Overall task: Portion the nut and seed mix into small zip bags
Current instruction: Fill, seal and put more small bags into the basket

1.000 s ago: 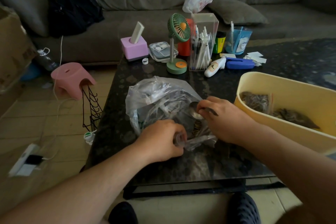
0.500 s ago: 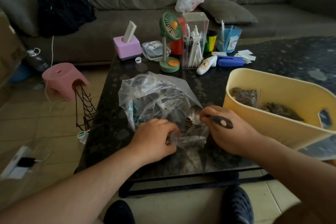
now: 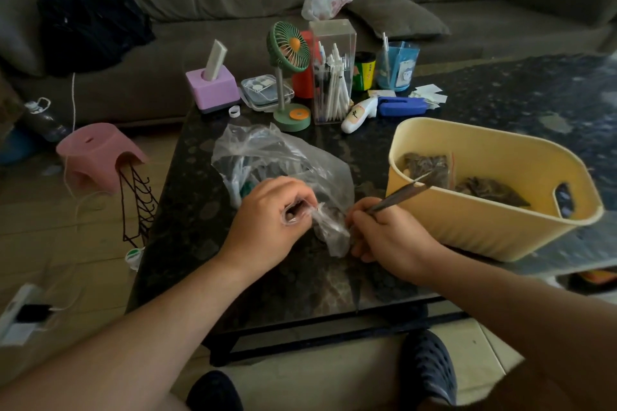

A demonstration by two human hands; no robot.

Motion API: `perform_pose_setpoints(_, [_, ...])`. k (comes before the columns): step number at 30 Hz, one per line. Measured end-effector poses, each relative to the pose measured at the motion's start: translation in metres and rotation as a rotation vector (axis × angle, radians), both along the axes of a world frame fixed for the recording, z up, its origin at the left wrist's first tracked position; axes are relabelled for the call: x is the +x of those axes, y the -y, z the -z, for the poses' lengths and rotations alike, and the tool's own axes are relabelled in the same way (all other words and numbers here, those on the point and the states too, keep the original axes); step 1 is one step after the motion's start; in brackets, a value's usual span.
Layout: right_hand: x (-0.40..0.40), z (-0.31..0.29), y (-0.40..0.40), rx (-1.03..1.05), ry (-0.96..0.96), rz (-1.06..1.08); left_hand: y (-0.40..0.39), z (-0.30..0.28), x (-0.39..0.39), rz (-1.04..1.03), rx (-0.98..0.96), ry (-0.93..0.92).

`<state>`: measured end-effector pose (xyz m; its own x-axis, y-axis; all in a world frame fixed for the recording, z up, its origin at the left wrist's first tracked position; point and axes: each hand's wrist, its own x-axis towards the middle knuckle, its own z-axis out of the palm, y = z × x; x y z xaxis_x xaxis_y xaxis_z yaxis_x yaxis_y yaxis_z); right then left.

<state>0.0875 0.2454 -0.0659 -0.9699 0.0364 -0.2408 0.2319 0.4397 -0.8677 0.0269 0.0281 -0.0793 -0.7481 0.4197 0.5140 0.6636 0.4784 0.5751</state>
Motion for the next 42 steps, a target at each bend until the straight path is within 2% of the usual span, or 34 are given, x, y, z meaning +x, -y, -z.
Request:
perform_pose_setpoints(3, [-0.006, 0.001, 0.001, -0.111, 0.074, 0.1, 0.005, -0.007, 0.002, 0.054, 0.037, -0.005])
perform_pose_setpoints(6, [-0.01, 0.004, 0.001, -0.151, 0.095, 0.144, 0.014, -0.016, 0.004, 0.086, 0.097, 0.069])
perform_pose_setpoints(8, [-0.011, 0.005, 0.001, -0.146, 0.095, 0.147, 0.021, -0.018, 0.004, 0.128, 0.024, 0.126])
perform_pose_setpoints(12, [-0.012, 0.006, 0.003, -0.21, 0.126, 0.17, 0.026, -0.013, 0.006, 0.171, -0.144, 0.424])
perform_pose_setpoints(14, [-0.012, 0.006, 0.004, -0.265, 0.15, 0.197, 0.026, -0.009, 0.006, 0.167, -0.257, 0.451])
perform_pose_setpoints(17, [-0.013, 0.006, 0.005, -0.32, 0.181, 0.228, 0.024, -0.005, 0.006, 0.197, -0.293, 0.402])
perform_pose_setpoints(22, [-0.013, 0.005, 0.007, -0.34, 0.192, 0.24, 0.025, -0.02, 0.005, 0.084, -0.038, 0.162])
perform_pose_setpoints(24, [-0.012, 0.006, 0.007, -0.322, 0.171, 0.245, 0.03, -0.025, 0.003, 0.081, -0.075, 0.154])
perform_pose_setpoints(28, [-0.012, 0.002, 0.006, -0.341, 0.133, 0.257, 0.037, -0.024, 0.001, 0.138, -0.331, 0.479])
perform_pose_setpoints(30, [-0.011, 0.0, 0.007, -0.333, 0.096, 0.251, 0.041, -0.022, -0.001, 0.141, -0.357, 0.636])
perform_pose_setpoints(32, [-0.011, -0.001, 0.009, -0.31, 0.06, 0.239, 0.046, -0.023, -0.003, 0.132, -0.297, 0.745])
perform_pose_setpoints(36, [-0.012, -0.006, 0.011, -0.253, 0.014, 0.236, 0.055, -0.023, -0.007, 0.093, -0.186, 0.852])
perform_pose_setpoints(42, [-0.017, -0.022, 0.016, -0.239, -0.027, 0.262, 0.063, -0.026, -0.014, 0.137, -0.323, 0.938])
